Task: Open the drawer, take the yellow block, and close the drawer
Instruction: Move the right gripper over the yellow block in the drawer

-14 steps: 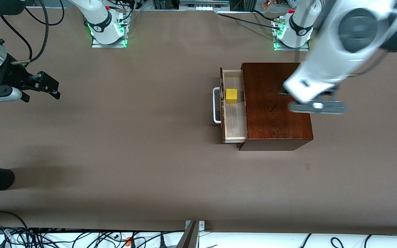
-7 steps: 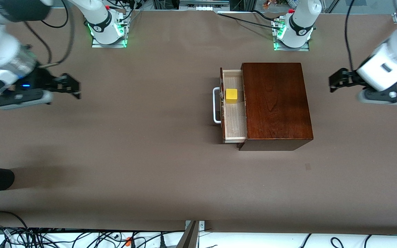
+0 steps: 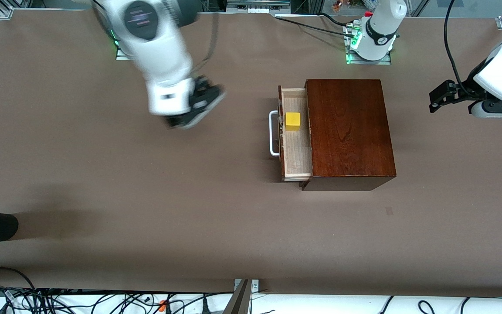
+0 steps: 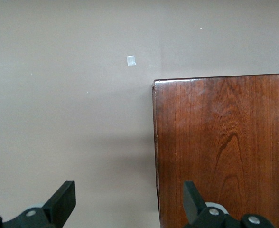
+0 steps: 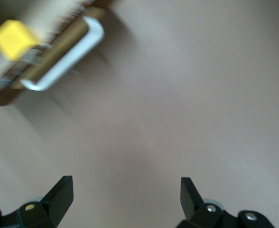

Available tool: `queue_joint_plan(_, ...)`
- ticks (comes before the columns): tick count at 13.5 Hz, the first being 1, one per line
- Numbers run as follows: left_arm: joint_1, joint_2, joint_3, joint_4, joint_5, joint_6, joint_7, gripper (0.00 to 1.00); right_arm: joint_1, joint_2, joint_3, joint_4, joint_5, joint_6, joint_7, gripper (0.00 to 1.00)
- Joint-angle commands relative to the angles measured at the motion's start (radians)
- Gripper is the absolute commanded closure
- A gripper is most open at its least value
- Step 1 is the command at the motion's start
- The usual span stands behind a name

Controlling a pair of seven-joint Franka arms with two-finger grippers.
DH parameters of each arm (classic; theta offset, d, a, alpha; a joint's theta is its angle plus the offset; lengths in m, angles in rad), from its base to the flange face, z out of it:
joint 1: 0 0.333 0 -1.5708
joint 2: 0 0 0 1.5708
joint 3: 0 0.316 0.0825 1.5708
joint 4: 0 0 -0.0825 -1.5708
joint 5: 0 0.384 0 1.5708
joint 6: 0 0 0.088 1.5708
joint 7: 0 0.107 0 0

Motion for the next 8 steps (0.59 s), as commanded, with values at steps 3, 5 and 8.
queue_joint_plan(3,0.005,-0.014,-0.005,-0.008,-0.007,-0.012,0.016,0.0,0.194,0.252,-0.018,0.288,-0.042,0.011,-0.072,0.0)
queue_joint_plan(5,0.003,-0.012,-0.008,0.001,-0.007,-0.014,0.015,0.0,0.241,0.319,-0.02,0.36,-0.081,0.022,-0.128,0.0)
queue_joint_plan(8,0.003,-0.01,-0.008,0.007,-0.007,-0.017,0.015,0.0,0.268,0.385,-0.018,0.434,-0.091,0.037,-0.187,0.0)
